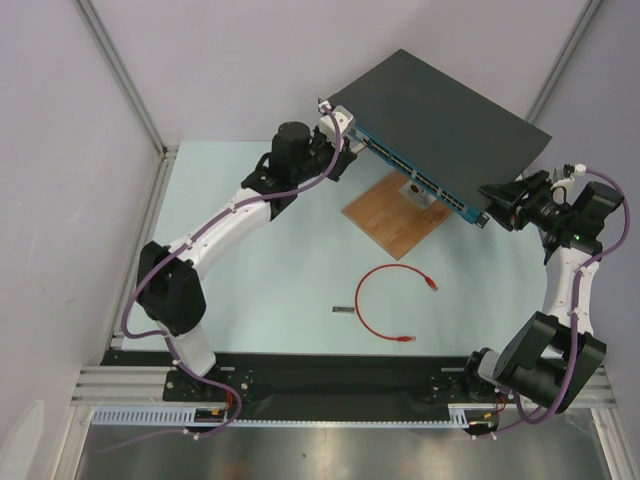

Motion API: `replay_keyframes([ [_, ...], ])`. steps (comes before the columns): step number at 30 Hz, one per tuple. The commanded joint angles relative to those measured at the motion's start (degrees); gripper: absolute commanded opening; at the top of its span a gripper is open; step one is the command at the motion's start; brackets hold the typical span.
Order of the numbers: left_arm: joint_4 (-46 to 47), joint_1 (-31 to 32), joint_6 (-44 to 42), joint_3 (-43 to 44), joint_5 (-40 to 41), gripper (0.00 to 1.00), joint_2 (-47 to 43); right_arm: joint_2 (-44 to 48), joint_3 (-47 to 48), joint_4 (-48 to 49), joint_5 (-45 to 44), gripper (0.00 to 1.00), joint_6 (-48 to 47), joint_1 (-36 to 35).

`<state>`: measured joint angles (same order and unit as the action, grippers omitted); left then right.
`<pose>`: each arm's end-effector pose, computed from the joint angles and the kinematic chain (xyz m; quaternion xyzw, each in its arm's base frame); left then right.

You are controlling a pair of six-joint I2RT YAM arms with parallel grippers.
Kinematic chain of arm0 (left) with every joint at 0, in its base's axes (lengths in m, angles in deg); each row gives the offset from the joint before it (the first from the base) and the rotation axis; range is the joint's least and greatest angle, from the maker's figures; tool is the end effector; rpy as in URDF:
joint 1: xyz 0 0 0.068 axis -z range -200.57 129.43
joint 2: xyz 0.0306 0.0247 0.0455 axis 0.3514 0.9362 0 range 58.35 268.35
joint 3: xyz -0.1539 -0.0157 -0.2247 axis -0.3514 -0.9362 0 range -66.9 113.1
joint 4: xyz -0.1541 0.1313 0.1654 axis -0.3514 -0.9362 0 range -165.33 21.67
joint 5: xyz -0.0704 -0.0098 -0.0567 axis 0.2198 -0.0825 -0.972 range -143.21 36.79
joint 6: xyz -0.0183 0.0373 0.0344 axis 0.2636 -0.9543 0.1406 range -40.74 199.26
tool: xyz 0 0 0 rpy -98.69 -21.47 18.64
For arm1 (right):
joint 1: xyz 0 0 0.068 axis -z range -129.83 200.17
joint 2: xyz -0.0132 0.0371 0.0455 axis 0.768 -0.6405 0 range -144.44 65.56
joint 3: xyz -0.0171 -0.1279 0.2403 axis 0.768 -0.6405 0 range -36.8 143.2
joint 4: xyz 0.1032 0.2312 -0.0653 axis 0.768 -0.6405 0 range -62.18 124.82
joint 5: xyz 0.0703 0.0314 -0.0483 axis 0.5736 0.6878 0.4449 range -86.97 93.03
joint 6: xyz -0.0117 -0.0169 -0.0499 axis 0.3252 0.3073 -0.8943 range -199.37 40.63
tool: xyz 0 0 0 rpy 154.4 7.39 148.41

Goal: Insert the plug into the switch port

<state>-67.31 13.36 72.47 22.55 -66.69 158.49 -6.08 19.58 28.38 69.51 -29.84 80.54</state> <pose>0.3483 -0.2444 0.3686 0.3350 0.6852 -0.2375 0.6016 0.2504 -0.1087 0.3247 0.2086 0.7282 0.5254 0.3874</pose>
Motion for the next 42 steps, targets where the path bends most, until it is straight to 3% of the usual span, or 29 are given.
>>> replay_keyframes([
  [1, -2.4, -0.2, 3.2, 4.1, 1.9, 0.0, 0.1, -0.9, 1.7, 6.7, -7.9, 0.0, -2.4, -1.9],
  [9, -8.5, 0.7, 4.8, 8.2, 0.9, 0.0, 2.0, -1.4, 2.1, 6.6, -7.9, 0.0, -2.5, -2.3],
  [14, -9.9, 2.2, -0.6, 9.7, -0.4, 0.0, 2.5, -1.5, 2.2, 6.7, -7.8, 0.0, -2.8, -2.4],
  [28, -8.8, 2.4, -1.9, 10.3, 4.8, 0.0, 3.7, -2.2, 2.8, 6.7, -7.7, 0.0, -3.1, -2.8],
  [42, -9.2, 2.4, -0.4, 12.1, 3.5, 0.0, 3.8, -2.8, 2.9, 4.5, -8.0, 0.0, -4.3, -3.4],
])
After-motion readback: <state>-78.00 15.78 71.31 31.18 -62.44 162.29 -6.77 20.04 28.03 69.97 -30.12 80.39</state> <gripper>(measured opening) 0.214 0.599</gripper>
